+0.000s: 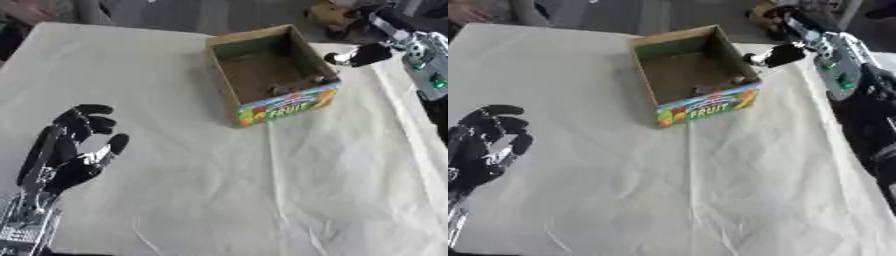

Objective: Pick up objects on the table and place them in the box.

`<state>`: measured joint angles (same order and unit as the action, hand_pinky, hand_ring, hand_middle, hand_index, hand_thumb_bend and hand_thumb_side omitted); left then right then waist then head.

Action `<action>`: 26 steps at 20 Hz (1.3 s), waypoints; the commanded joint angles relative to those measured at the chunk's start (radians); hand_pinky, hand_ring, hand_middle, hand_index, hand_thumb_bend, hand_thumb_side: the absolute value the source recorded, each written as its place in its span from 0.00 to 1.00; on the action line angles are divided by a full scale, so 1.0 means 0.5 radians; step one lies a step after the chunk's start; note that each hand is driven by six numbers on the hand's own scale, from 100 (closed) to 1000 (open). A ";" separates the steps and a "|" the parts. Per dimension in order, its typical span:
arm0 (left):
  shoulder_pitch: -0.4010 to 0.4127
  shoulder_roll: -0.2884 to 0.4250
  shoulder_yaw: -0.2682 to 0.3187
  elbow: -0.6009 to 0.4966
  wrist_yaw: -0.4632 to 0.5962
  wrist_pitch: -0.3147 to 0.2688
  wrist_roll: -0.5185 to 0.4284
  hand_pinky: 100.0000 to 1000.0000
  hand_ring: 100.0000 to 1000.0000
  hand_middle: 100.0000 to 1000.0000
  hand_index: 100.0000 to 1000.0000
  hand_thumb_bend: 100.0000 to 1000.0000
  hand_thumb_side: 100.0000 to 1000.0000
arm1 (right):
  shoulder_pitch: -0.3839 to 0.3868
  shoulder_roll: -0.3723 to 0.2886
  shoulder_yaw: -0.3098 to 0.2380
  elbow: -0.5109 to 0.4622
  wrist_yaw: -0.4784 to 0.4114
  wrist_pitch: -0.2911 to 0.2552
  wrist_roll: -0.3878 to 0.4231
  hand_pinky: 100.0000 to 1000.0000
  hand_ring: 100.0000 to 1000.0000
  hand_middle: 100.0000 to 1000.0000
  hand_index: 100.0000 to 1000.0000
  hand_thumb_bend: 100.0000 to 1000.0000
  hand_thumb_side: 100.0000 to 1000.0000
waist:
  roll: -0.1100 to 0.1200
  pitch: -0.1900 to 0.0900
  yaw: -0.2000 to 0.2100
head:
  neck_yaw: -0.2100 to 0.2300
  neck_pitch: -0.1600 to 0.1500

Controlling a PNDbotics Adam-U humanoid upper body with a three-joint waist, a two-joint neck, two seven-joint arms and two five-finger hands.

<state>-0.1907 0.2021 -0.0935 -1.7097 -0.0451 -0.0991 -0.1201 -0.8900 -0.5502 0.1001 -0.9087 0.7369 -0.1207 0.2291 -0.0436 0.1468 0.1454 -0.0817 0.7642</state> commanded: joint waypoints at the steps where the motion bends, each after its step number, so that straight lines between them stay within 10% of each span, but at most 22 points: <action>1: -0.009 0.032 0.017 -0.028 0.000 -0.003 0.008 0.64 0.63 0.65 0.70 0.57 0.28 | -0.025 -0.080 -0.003 -0.055 -0.024 0.007 -0.004 0.75 0.78 0.87 0.93 0.51 0.39 | 0.006 -0.035 -0.004 | 0.007 0.012; 16: 0.005 0.045 0.050 -0.028 -0.011 -0.001 0.048 0.63 0.63 0.65 0.70 0.58 0.28 | 0.432 -0.191 -0.156 -0.709 -0.407 -0.011 -0.386 0.66 0.67 0.73 0.87 0.18 0.20 | 0.006 -0.024 -0.079 | 0.088 0.012; 26: 0.003 0.056 0.066 -0.028 -0.016 0.003 0.091 0.63 0.64 0.66 0.70 0.59 0.28 | 0.931 -0.018 -0.270 -1.274 -0.754 0.107 -0.734 0.59 0.59 0.65 0.83 0.00 0.19 | 0.015 0.003 -0.143 | 0.139 0.012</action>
<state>-0.1832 0.2112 -0.0689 -1.7095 -0.0498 -0.0968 -0.0805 -0.4155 -0.5488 -0.0176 -1.4935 0.3856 -0.0721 -0.1151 -0.0380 0.1609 0.0744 -0.0168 0.7642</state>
